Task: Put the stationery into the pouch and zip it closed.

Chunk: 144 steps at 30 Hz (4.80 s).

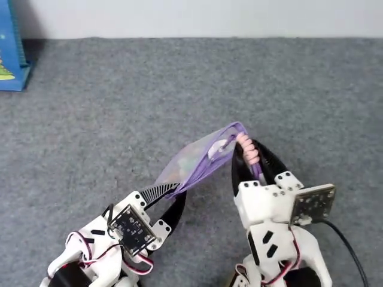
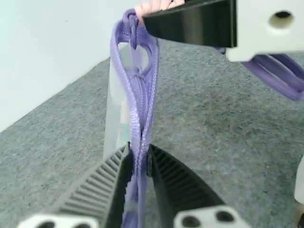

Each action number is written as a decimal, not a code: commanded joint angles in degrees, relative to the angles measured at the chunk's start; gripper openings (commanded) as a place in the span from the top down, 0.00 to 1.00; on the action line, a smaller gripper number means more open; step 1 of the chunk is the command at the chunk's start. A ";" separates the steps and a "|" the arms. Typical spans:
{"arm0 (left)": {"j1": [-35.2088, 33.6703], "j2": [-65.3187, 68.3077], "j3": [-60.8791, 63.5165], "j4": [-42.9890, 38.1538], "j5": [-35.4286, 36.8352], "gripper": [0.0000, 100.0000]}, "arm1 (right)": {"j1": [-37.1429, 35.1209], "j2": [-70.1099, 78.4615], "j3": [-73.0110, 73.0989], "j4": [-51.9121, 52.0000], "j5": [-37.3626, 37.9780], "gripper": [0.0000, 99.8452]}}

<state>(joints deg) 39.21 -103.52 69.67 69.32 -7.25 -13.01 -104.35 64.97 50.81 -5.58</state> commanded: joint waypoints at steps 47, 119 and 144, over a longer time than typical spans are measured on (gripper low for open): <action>-27.69 0.18 2.77 -11.16 15.30 0.74 | -2.33 0.40 -8.18 8.48 -6.33 0.68; -45.19 0.09 26.77 -15.21 0.79 0.98 | 11.12 0.40 31.47 2.42 6.68 0.97; -45.19 0.18 26.86 0.70 0.70 0.99 | 22.29 0.40 31.47 23.87 7.12 0.97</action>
<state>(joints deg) -5.80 -102.90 97.10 67.65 -6.11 8.44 -103.47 95.30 71.47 1.01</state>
